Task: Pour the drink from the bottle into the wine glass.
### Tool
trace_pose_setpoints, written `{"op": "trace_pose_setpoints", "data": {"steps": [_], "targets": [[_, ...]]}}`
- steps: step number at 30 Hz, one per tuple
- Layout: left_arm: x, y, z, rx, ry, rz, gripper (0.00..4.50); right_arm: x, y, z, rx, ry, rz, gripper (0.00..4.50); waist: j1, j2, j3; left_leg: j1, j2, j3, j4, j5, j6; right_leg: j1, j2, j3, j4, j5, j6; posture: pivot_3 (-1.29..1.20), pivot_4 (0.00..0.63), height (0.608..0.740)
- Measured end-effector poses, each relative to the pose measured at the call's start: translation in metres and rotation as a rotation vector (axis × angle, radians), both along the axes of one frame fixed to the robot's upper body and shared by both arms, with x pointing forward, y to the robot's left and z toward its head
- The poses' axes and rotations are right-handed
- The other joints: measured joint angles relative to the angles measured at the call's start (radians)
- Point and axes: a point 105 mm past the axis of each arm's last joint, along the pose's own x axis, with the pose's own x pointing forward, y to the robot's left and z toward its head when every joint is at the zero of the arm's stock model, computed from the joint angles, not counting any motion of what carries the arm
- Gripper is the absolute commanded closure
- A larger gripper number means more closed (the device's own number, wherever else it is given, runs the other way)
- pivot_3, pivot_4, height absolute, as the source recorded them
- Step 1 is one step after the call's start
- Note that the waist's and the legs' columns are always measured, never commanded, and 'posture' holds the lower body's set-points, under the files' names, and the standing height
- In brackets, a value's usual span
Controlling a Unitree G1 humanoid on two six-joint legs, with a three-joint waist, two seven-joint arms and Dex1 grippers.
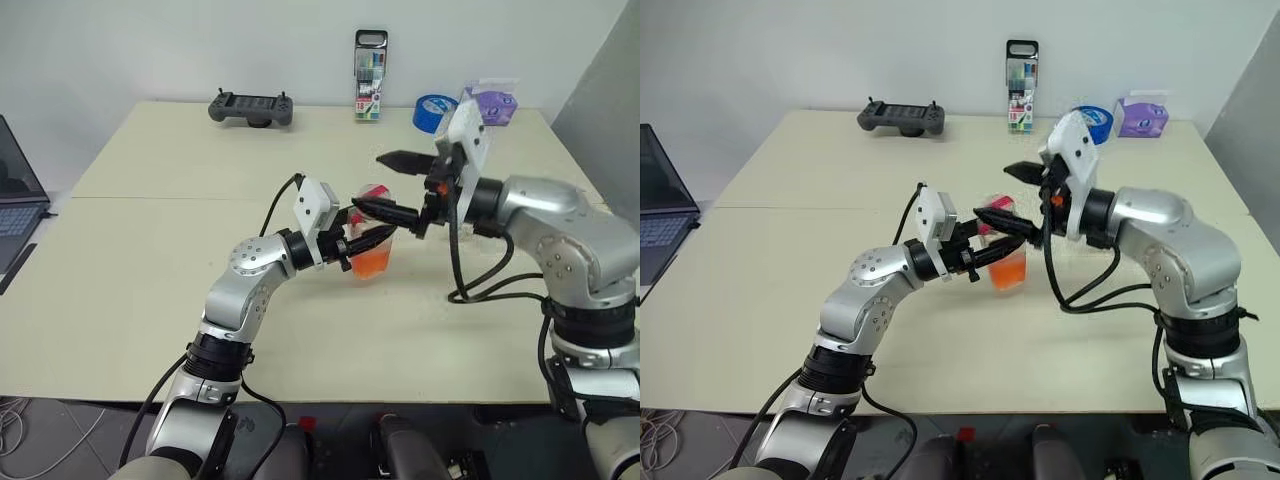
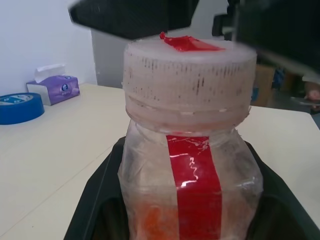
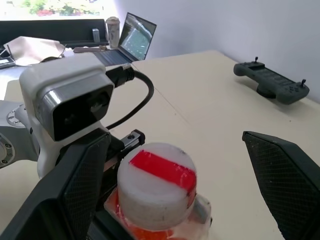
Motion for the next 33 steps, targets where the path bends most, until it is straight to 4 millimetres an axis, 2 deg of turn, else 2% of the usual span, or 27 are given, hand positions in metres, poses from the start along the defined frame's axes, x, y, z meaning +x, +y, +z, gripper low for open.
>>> {"op": "trace_pose_setpoints", "data": {"steps": [3,8,19,26,31,33], "targets": [[-0.001,0.000,0.000,0.001,0.000,-0.008,2.58,-0.001,0.003,0.001,0.012,-0.006,-0.040,0.00,-0.001,0.000,0.000,0.001,0.000,0.000,0.000,0.000,0.000,0.000,0.000,0.000,0.000,0.000,0.000,0.00,0.150,0.740],[0.000,0.000,-0.002,0.002,0.006,-0.004,2.58,0.011,0.007,-0.001,0.066,0.009,-0.133,0.00,-0.001,0.000,0.000,0.001,0.000,0.000,0.000,0.000,0.000,0.000,0.001,0.000,0.001,0.000,0.000,0.00,0.150,0.740],[0.004,0.003,-0.005,0.003,0.021,0.012,2.58,0.016,0.009,-0.004,0.078,0.026,-0.154,0.00,-0.001,0.000,0.000,0.001,0.000,0.000,0.000,0.000,0.000,0.000,0.001,0.000,0.000,0.000,0.000,0.00,0.150,0.740],[0.001,-0.004,-0.009,0.026,0.022,-0.008,2.58,0.012,-0.001,-0.008,0.066,0.043,-0.156,0.00,-0.001,0.000,0.000,0.000,0.000,0.000,0.000,0.000,0.000,0.000,0.001,0.000,0.000,0.000,0.000,0.00,0.150,0.740],[0.002,-0.003,-0.009,0.025,0.024,0.000,2.58,0.004,-0.015,-0.007,0.059,0.053,-0.152,0.00,-0.001,0.000,0.000,0.000,0.000,0.000,0.000,0.000,0.000,0.000,0.001,0.000,0.000,0.000,0.000,0.00,0.150,0.740],[0.003,0.000,-0.009,0.028,0.023,0.006,2.58,0.006,-0.028,-0.003,0.074,0.044,-0.199,0.00,-0.001,0.000,0.000,0.000,0.000,0.000,0.000,0.000,0.000,0.000,0.002,0.000,0.001,0.000,0.000,0.00,0.150,0.740]]}}
